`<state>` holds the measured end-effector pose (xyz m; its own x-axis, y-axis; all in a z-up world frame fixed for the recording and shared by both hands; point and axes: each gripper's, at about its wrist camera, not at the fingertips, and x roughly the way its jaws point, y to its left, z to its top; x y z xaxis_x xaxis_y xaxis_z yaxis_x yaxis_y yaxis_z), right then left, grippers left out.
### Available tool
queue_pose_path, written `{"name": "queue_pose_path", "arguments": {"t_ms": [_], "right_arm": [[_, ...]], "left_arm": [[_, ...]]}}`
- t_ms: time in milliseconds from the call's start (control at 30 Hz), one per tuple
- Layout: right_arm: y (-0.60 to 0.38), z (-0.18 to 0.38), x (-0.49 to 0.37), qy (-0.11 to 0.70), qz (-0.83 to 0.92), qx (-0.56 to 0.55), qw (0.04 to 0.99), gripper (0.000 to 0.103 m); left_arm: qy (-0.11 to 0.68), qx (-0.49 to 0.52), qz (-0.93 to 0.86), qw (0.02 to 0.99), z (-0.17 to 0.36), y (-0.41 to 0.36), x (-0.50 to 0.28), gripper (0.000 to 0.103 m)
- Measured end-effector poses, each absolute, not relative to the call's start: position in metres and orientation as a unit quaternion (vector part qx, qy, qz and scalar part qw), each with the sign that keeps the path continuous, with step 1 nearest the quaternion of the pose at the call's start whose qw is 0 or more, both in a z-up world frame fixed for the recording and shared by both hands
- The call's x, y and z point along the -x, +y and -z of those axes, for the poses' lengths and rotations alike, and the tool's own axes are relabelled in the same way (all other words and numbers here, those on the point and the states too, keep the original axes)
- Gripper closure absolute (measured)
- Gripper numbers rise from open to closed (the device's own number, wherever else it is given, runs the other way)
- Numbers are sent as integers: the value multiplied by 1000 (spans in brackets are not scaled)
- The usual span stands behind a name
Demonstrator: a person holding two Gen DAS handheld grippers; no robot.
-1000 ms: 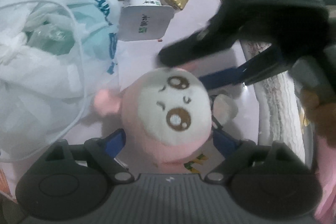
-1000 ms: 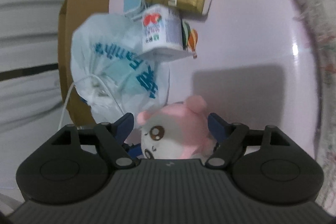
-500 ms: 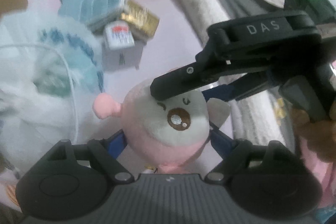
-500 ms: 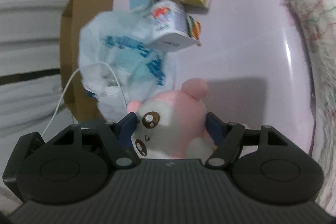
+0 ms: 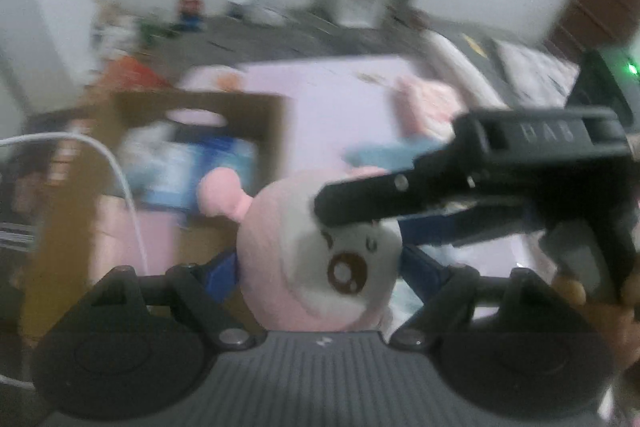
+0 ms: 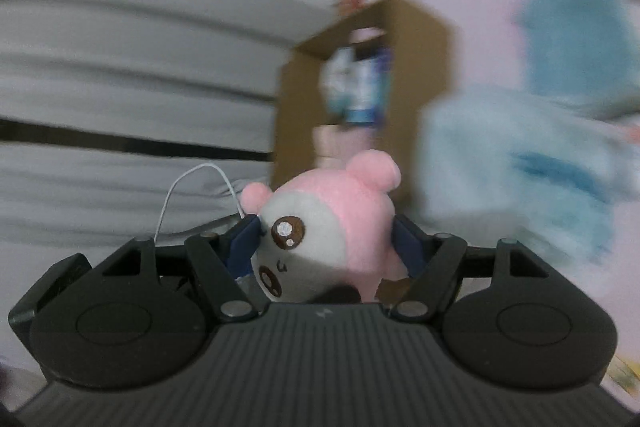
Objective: Organize soft objects
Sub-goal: 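Carry the plush toy into the box and open both grippers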
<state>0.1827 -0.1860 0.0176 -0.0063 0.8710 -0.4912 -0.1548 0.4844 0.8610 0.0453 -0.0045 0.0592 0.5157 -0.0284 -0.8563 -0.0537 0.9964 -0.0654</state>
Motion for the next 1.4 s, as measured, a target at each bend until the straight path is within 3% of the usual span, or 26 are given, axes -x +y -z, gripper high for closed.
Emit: {"name": "queue_pose_path", "arguments": {"t_ms": [267, 567, 1000, 1333, 1400], "right_arm": [[-25, 7, -227, 582, -459, -242, 626, 31], [53, 55, -246, 621, -430, -133, 641, 29], [58, 73, -254, 613, -386, -82, 684, 25], [11, 44, -265, 565, -372, -165, 718, 23], [-1, 41, -265, 560, -370, -188, 717, 23]], "left_arm": [[486, 55, -61, 870, -11, 111, -83, 17], [516, 116, -38, 848, 65, 162, -97, 17], [544, 72, -25, 835, 104, 142, -109, 17], [542, 41, -25, 839, 96, 130, -103, 16], [535, 37, -26, 843, 94, 129, -104, 11]]}}
